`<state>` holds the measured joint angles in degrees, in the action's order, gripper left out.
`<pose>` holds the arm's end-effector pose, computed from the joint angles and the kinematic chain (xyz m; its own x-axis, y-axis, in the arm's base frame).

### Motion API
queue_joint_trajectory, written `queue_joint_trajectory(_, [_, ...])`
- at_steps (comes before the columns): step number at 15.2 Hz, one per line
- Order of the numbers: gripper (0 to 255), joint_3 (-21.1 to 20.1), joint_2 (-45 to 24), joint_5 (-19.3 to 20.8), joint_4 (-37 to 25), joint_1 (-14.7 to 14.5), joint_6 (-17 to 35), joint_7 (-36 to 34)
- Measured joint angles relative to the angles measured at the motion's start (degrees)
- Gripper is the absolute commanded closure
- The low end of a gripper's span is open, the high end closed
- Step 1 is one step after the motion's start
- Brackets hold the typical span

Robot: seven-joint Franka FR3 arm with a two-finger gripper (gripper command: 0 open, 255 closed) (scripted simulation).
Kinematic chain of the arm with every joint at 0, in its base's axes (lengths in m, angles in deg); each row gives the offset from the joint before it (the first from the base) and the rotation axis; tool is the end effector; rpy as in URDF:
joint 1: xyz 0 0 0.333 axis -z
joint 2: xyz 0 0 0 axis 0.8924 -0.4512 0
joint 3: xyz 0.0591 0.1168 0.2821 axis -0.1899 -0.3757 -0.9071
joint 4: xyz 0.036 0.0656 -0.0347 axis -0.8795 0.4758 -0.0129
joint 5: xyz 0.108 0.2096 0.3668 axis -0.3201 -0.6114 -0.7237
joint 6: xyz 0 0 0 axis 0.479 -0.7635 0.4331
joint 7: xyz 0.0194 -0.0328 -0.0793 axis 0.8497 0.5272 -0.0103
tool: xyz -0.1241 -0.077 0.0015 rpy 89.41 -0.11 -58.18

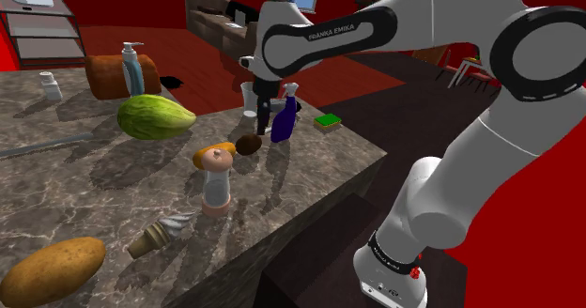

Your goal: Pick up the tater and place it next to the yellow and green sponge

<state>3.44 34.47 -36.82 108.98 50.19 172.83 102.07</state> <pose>0.5309 0.0711 0.3786 0.6952 0.7188 0.0079 0.7188 -0.6952 0.0061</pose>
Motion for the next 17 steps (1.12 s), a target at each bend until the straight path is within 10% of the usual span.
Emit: queue_joint_trajectory(17, [0,-5.71,-21.50,-1.85,-11.06,-5.99,13.70,24.98])
